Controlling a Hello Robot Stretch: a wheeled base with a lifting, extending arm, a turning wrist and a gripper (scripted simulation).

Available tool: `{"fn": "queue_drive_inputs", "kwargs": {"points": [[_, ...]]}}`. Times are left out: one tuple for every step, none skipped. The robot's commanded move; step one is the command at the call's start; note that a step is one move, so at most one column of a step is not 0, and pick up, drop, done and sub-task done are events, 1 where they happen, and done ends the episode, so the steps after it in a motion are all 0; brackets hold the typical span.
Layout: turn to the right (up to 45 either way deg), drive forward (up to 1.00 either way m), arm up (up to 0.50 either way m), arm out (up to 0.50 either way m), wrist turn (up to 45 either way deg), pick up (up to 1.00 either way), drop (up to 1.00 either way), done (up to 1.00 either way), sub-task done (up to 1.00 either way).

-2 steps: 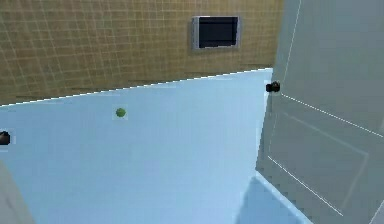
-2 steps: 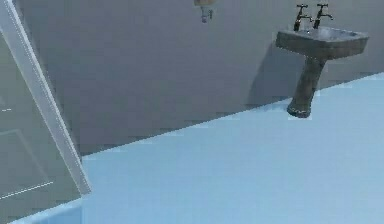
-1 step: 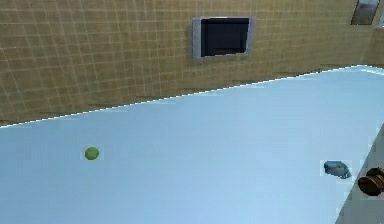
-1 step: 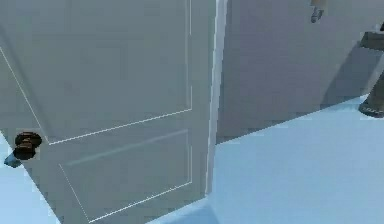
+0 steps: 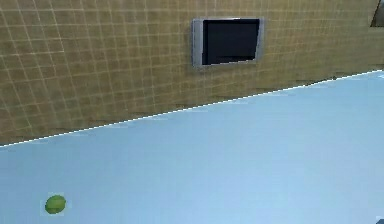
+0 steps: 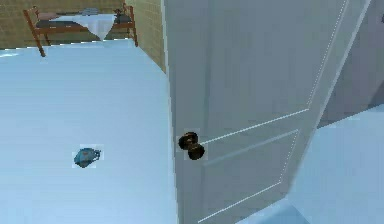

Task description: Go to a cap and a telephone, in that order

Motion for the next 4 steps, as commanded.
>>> {"fn": "queue_drive_inputs", "kwargs": {"points": [[15.0,0.00,0.00,0.00,0.0,0.00,0.00,0.00,0.00],[0.0,0.45,0.00,0.00,0.0,0.00,0.00,0.00,0.00],[30.0,0.00,0.00,0.00,0.0,0.00,0.00,0.00,0.00],[0.0,1.00,0.00,0.00,0.0,0.00,0.00,0.00,0.00]]}}
